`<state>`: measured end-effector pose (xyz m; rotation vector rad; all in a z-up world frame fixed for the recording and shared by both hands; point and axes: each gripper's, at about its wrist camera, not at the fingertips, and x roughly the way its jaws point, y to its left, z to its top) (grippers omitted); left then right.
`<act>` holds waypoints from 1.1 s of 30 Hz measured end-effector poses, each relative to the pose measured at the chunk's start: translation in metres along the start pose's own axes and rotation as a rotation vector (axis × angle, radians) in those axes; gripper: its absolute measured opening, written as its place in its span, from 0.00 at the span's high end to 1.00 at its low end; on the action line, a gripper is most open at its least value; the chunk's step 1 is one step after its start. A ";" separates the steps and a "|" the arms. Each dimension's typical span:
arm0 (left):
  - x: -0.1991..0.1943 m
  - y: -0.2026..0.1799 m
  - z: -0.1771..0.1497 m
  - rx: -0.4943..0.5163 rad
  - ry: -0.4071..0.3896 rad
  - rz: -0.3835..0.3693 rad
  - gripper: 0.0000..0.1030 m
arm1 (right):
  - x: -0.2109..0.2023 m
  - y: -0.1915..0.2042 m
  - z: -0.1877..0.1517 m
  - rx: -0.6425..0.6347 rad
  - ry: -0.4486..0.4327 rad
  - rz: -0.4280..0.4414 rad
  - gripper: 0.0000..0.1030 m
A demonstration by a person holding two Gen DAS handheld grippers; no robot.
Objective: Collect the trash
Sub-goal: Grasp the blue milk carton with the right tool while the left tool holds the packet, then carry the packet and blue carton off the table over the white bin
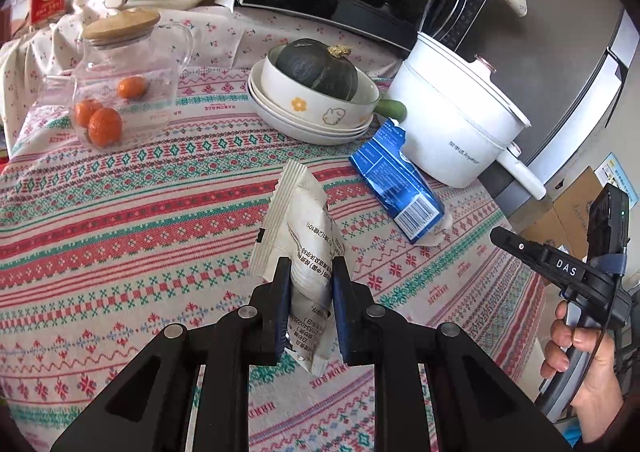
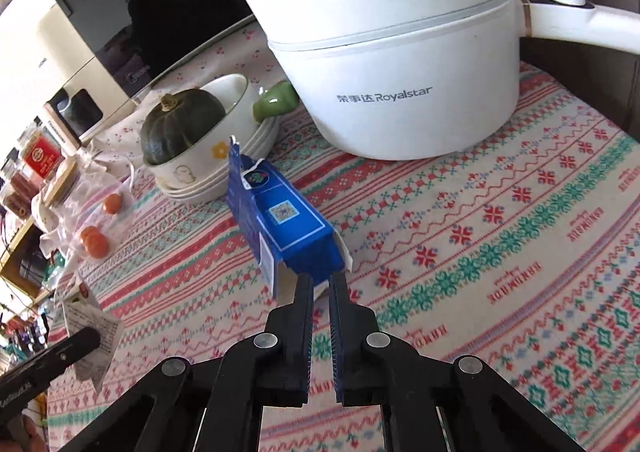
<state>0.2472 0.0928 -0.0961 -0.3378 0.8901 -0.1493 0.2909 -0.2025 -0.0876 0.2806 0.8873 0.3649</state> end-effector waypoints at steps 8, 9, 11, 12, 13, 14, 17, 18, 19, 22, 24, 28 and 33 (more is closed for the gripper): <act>-0.052 -0.012 -0.021 0.072 -0.025 0.053 0.80 | -0.013 0.007 -0.006 -0.027 0.008 -0.028 0.21; -0.053 -0.010 -0.023 0.077 -0.026 0.066 0.80 | -0.009 0.010 -0.004 -0.042 0.017 -0.027 0.21; -0.051 -0.002 -0.024 0.063 -0.021 0.078 0.80 | 0.005 0.016 0.003 -0.088 0.034 -0.034 0.20; -0.049 0.002 -0.023 0.053 -0.016 0.083 0.80 | 0.013 0.021 0.006 -0.118 0.040 -0.044 0.19; -0.048 0.006 -0.023 0.049 -0.010 0.091 0.80 | 0.022 0.025 0.010 -0.150 0.047 -0.058 0.17; -0.046 0.009 -0.022 0.050 -0.006 0.100 0.80 | 0.031 0.028 0.013 -0.181 0.050 -0.069 0.17; -0.046 0.013 -0.016 0.055 -0.017 0.117 0.80 | 0.061 0.032 0.021 -0.251 0.072 -0.090 0.16; -0.046 0.015 -0.015 0.051 -0.022 0.119 0.80 | 0.070 0.033 0.023 -0.263 0.080 -0.093 0.16; -0.046 0.015 -0.013 0.047 -0.025 0.122 0.80 | 0.079 0.033 0.026 -0.269 0.086 -0.094 0.16; -0.040 0.014 -0.014 0.056 -0.017 0.134 0.80 | 0.100 0.030 0.031 -0.253 0.100 -0.108 0.16; -0.036 0.010 -0.016 0.078 -0.007 0.145 0.80 | 0.110 0.031 0.033 -0.238 0.115 -0.095 0.20; -0.038 0.004 -0.020 0.102 0.002 0.145 0.80 | 0.107 0.040 0.026 -0.263 0.122 -0.069 0.52; -0.062 -0.011 -0.022 0.127 -0.041 0.142 0.80 | 0.068 0.058 0.007 -0.347 0.099 -0.062 0.55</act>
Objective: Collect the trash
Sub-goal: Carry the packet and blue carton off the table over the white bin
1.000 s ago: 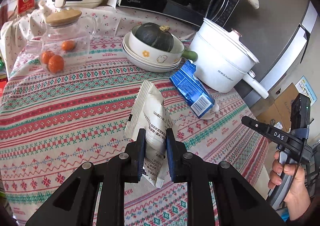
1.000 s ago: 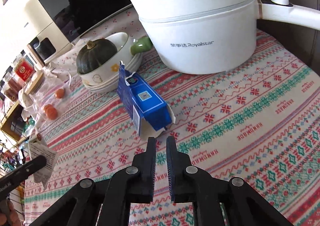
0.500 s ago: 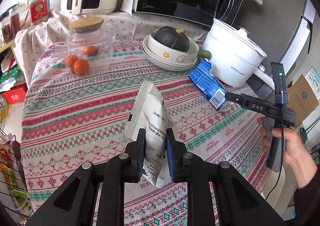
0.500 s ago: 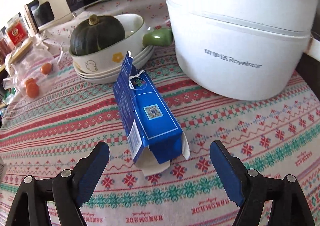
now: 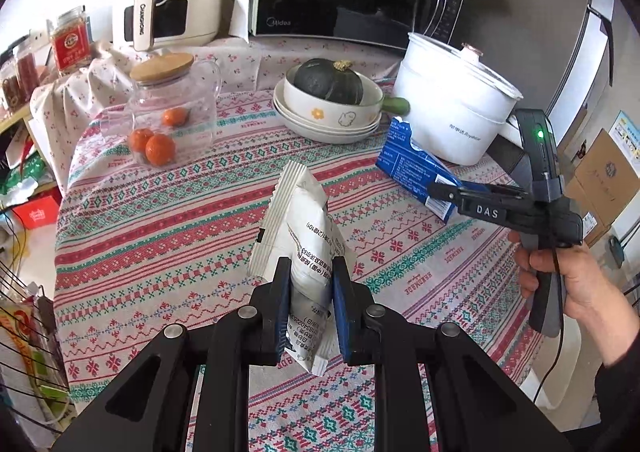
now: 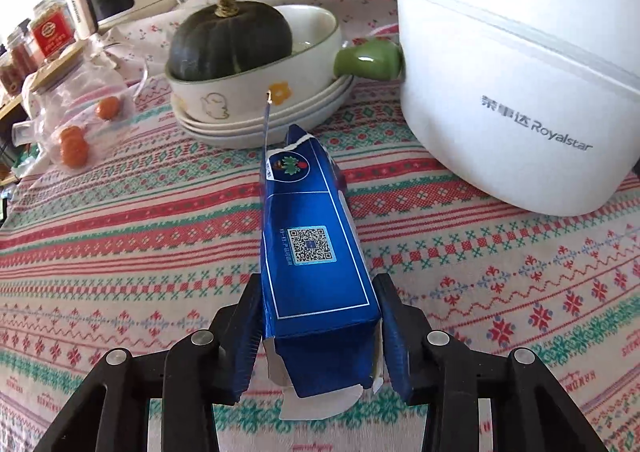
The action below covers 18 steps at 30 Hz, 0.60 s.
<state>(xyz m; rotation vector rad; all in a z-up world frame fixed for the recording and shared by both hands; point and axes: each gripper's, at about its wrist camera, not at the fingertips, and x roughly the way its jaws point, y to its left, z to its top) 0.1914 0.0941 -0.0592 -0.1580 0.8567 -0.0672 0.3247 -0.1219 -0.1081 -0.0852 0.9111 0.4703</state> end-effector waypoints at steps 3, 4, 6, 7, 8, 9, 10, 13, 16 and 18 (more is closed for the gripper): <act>-0.018 -0.008 0.000 -0.012 -0.032 -0.027 0.80 | -0.032 0.007 -0.013 -0.034 -0.013 -0.016 0.55; -0.024 -0.011 -0.001 -0.020 -0.039 -0.039 0.80 | -0.042 0.008 -0.017 -0.044 -0.014 -0.024 0.55; -0.037 -0.017 -0.006 -0.044 -0.053 -0.068 0.80 | -0.063 0.011 -0.026 -0.057 -0.014 -0.030 0.55; -0.043 -0.019 -0.010 -0.054 -0.057 -0.084 0.80 | -0.073 0.012 -0.030 -0.068 -0.018 -0.034 0.55; -0.049 -0.022 -0.013 -0.059 -0.058 -0.096 0.80 | -0.084 0.014 -0.034 -0.077 -0.023 -0.038 0.55; -0.054 -0.025 -0.018 -0.058 -0.060 -0.103 0.80 | -0.096 0.015 -0.039 -0.083 -0.027 -0.041 0.55; -0.059 -0.029 -0.021 -0.054 -0.062 -0.107 0.80 | -0.106 0.015 -0.044 -0.088 -0.032 -0.041 0.55; -0.071 -0.036 -0.034 -0.047 -0.060 -0.118 0.80 | -0.134 0.021 -0.058 -0.107 -0.048 -0.043 0.55; -0.079 -0.041 -0.048 -0.045 -0.051 -0.131 0.80 | -0.158 0.029 -0.072 -0.134 -0.060 -0.053 0.55; -0.083 -0.046 -0.056 -0.040 -0.046 -0.139 0.80 | -0.171 0.032 -0.083 -0.151 -0.061 -0.057 0.55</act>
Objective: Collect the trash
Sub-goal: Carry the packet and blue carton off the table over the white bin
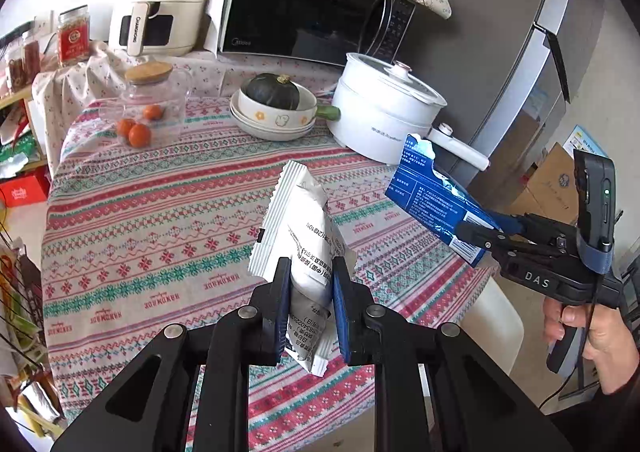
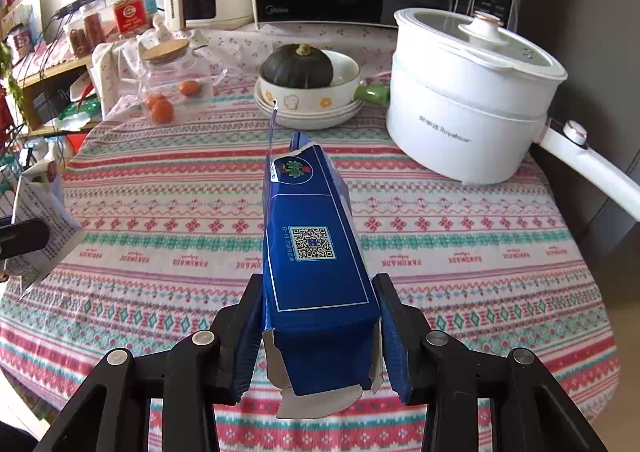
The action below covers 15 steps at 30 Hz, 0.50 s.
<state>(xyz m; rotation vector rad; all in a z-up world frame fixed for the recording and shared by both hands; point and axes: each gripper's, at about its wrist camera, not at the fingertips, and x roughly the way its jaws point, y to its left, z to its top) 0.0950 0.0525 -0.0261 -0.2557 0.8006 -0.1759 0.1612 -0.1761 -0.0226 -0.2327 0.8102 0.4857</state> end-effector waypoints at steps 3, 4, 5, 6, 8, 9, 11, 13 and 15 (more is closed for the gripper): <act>-0.001 -0.010 -0.012 0.017 0.008 -0.014 0.80 | -0.017 0.008 -0.014 -0.040 0.010 -0.026 0.55; -0.001 -0.013 -0.015 0.022 0.014 -0.024 0.80 | -0.023 0.009 -0.020 -0.047 0.010 -0.032 0.55; 0.000 -0.017 -0.019 0.028 0.020 -0.031 0.80 | -0.029 0.010 -0.025 -0.051 0.011 -0.037 0.55; 0.002 -0.020 -0.022 0.036 0.026 -0.036 0.80 | -0.035 0.010 -0.030 -0.053 0.007 -0.040 0.55; 0.005 -0.028 -0.029 0.057 0.042 -0.044 0.80 | -0.045 0.010 -0.040 -0.047 0.004 -0.039 0.55; 0.007 -0.032 -0.033 0.068 0.050 -0.046 0.80 | -0.049 0.009 -0.046 -0.038 0.003 -0.026 0.55; 0.010 -0.039 -0.038 0.091 0.063 -0.051 0.80 | -0.053 0.006 -0.058 -0.017 0.004 -0.001 0.55; 0.014 -0.047 -0.043 0.109 0.077 -0.064 0.80 | -0.053 0.002 -0.066 0.008 0.040 -0.010 0.55; 0.019 -0.055 -0.046 0.120 0.092 -0.079 0.80 | -0.056 -0.006 -0.069 0.051 0.055 -0.007 0.55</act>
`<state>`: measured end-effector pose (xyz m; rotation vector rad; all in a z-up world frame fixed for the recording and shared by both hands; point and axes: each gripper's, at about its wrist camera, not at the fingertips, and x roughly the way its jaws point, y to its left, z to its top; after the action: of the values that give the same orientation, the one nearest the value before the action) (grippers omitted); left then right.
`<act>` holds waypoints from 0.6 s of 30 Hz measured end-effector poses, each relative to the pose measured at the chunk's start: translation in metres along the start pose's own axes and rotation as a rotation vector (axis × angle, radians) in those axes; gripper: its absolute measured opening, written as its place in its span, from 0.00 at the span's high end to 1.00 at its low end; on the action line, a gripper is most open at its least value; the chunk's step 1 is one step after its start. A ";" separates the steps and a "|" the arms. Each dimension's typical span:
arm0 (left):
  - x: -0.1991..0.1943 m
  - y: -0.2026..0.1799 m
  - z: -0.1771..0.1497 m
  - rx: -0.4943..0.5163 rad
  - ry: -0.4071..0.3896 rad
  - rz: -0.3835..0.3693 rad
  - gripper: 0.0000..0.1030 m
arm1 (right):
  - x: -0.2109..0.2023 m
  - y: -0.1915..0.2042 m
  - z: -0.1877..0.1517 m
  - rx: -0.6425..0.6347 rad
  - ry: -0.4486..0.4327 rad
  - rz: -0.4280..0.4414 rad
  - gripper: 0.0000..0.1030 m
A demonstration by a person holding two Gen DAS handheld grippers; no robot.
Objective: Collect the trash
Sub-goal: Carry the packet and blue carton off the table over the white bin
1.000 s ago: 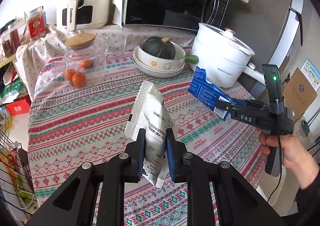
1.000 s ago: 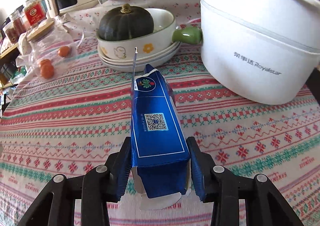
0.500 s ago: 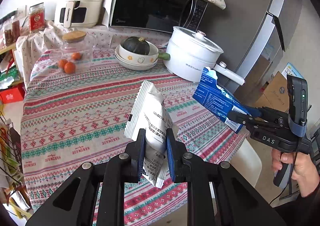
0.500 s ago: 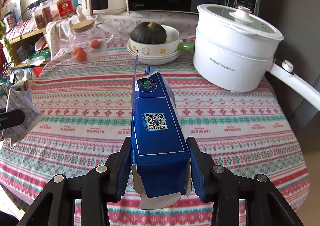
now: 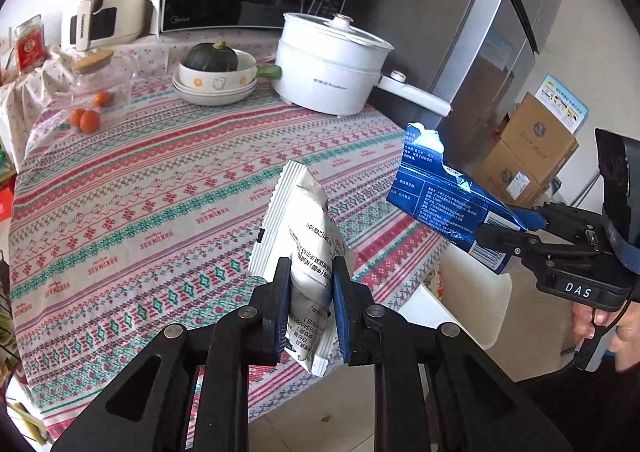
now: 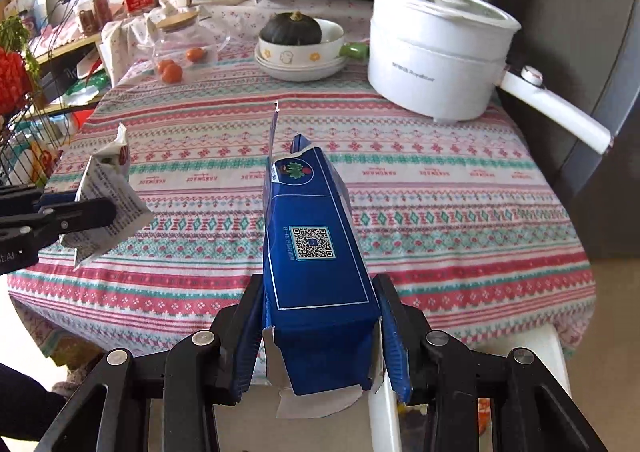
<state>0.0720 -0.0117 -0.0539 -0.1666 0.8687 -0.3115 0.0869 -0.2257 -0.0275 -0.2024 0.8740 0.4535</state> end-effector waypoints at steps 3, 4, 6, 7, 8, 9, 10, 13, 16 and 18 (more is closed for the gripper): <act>0.010 -0.014 0.001 0.014 0.019 -0.031 0.80 | -0.005 -0.016 -0.010 0.089 0.035 0.027 0.55; 0.014 -0.019 0.001 0.022 0.024 -0.040 0.80 | -0.004 -0.022 -0.014 0.117 0.059 0.016 0.55; 0.021 -0.032 0.003 0.045 0.033 -0.050 0.80 | -0.002 -0.035 -0.024 0.191 0.115 0.005 0.55; 0.025 -0.039 0.003 0.057 0.038 -0.056 0.80 | -0.002 -0.043 -0.029 0.229 0.135 0.012 0.55; 0.029 -0.046 0.003 0.069 0.044 -0.064 0.80 | -0.002 -0.050 -0.034 0.262 0.147 0.018 0.55; 0.033 -0.053 0.002 0.081 0.050 -0.071 0.80 | -0.003 -0.056 -0.038 0.282 0.152 0.011 0.55; 0.037 -0.061 0.002 0.094 0.056 -0.078 0.80 | -0.006 -0.060 -0.042 0.293 0.151 -0.003 0.55; 0.050 -0.085 -0.001 0.129 0.077 -0.102 0.80 | -0.015 -0.074 -0.053 0.317 0.149 -0.037 0.54; 0.060 -0.110 -0.004 0.162 0.094 -0.132 0.80 | -0.023 -0.090 -0.065 0.344 0.149 -0.058 0.54; 0.067 -0.126 -0.005 0.181 0.104 -0.150 0.80 | -0.028 -0.101 -0.074 0.362 0.153 -0.077 0.54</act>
<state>0.0833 -0.1528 -0.0720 -0.0472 0.9275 -0.5405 0.0669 -0.3495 -0.0534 0.0637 1.0788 0.2039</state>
